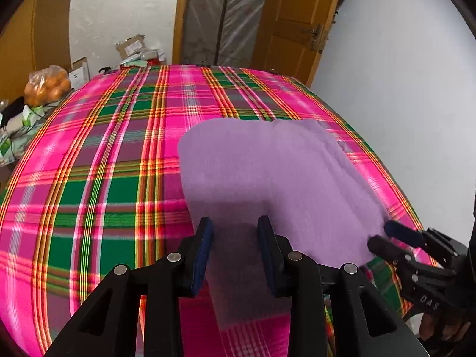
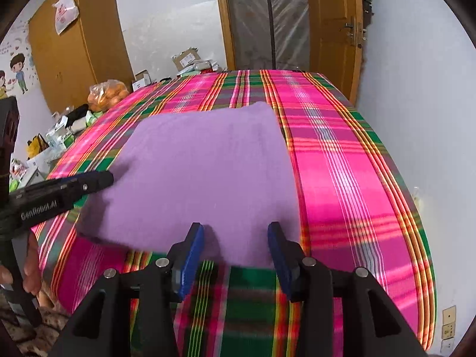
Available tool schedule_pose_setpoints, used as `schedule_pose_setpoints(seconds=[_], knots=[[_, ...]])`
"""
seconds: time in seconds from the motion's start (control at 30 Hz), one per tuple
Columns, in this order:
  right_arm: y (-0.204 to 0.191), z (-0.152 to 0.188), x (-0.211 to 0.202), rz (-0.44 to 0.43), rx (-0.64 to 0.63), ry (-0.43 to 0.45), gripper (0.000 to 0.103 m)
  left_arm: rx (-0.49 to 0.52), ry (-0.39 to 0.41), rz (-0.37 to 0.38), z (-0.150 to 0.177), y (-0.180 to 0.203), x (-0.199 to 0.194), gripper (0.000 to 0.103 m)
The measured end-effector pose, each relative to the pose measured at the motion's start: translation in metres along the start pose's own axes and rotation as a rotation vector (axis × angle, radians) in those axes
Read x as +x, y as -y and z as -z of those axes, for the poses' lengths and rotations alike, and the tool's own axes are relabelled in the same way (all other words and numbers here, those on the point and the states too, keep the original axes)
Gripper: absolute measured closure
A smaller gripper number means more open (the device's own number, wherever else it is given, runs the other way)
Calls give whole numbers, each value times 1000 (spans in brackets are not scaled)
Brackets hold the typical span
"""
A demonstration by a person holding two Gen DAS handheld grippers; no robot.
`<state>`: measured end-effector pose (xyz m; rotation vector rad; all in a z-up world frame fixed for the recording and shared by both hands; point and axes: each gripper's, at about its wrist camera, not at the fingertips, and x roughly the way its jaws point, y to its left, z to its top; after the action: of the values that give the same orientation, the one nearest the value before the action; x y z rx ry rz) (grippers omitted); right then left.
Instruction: Fold clothes
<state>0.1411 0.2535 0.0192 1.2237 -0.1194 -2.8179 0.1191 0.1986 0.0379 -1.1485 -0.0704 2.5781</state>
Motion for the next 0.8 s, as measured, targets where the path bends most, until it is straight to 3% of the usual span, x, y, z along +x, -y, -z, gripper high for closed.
schedule_pose_setpoints(seconds=[0.57, 0.8], knots=[[-16, 22, 6, 5, 5, -73, 54, -37, -20, 6, 21, -3, -16, 69], [-22, 23, 9, 8, -4, -86, 51, -42, -77, -10, 32, -9, -13, 69]])
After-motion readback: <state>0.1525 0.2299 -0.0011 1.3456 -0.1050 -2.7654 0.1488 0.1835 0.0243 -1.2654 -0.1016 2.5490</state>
